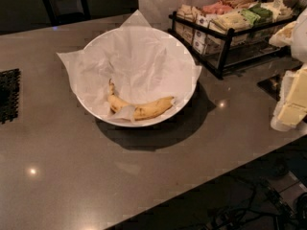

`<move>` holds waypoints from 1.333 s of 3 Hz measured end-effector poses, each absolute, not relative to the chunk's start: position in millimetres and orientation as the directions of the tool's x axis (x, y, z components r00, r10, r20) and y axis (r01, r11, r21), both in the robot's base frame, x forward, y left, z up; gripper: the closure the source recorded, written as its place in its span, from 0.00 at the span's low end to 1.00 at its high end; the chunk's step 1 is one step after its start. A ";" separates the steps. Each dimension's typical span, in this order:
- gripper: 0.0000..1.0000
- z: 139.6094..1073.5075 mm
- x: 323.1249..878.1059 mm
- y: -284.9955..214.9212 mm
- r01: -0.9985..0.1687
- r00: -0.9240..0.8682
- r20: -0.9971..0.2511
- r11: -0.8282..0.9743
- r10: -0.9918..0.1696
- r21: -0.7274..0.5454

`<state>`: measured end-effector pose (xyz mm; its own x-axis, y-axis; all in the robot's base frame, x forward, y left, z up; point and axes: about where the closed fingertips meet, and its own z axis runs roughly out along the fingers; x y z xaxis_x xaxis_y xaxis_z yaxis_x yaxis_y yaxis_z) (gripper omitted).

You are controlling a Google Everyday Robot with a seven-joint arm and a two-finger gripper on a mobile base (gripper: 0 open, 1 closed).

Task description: Pick banana from white bowl

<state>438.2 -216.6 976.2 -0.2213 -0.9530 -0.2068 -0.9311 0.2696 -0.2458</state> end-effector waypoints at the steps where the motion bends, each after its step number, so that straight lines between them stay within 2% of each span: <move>1: 0.00 977.1 438.9 -215.3 -0.931 -0.216 -0.211 0.266 -0.953 -0.248; 4: 0.00 954.2 470.9 -142.9 -0.982 0.085 -0.372 -0.015 -0.924 -0.186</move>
Offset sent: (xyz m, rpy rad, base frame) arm 0.0195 0.0470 -0.0221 0.0980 0.0778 0.2258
